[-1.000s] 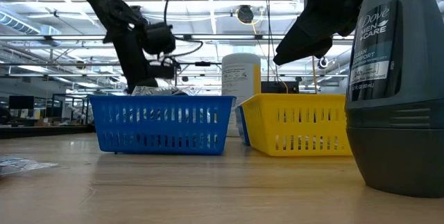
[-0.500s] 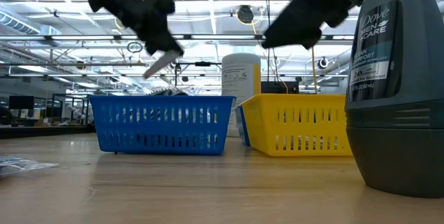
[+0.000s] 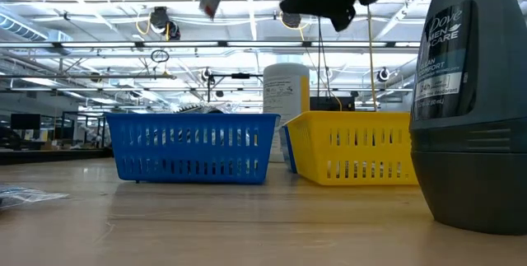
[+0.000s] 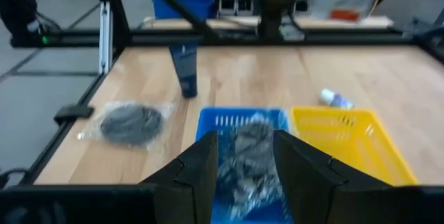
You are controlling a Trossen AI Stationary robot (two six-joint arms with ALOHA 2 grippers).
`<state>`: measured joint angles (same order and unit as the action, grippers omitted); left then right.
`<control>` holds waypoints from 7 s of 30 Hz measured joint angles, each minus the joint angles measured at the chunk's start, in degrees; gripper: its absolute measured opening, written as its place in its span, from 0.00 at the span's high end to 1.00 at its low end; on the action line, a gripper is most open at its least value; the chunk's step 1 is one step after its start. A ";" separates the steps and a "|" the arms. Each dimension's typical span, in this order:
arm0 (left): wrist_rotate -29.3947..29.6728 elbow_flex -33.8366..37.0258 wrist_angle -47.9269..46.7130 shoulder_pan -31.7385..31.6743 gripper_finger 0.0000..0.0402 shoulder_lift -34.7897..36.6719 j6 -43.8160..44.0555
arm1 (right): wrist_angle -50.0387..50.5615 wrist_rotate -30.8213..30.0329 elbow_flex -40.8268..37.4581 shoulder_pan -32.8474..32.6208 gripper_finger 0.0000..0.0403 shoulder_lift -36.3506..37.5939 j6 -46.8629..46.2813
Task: Pick & Place Travel size toiletries
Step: Put the white toothpaste into the bottom yellow bin
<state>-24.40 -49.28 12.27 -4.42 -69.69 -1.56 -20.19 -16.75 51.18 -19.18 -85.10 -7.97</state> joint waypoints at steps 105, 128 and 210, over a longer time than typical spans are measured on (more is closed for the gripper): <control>-2.21 -0.09 34.26 11.02 0.75 -11.44 -4.37 | -26.52 27.43 -0.02 6.80 1.00 -9.08 4.44; 18.45 -0.15 -10.26 10.77 0.68 3.45 2.65 | 20.72 10.56 0.00 0.69 1.00 4.60 -15.11; 38.16 -0.07 -59.10 1.77 0.63 -13.75 27.28 | 34.25 13.53 0.00 -1.95 0.73 4.61 -19.81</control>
<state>13.76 -49.34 -46.83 -2.66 -83.44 25.72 14.06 -3.22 51.18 -21.12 -80.49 -27.78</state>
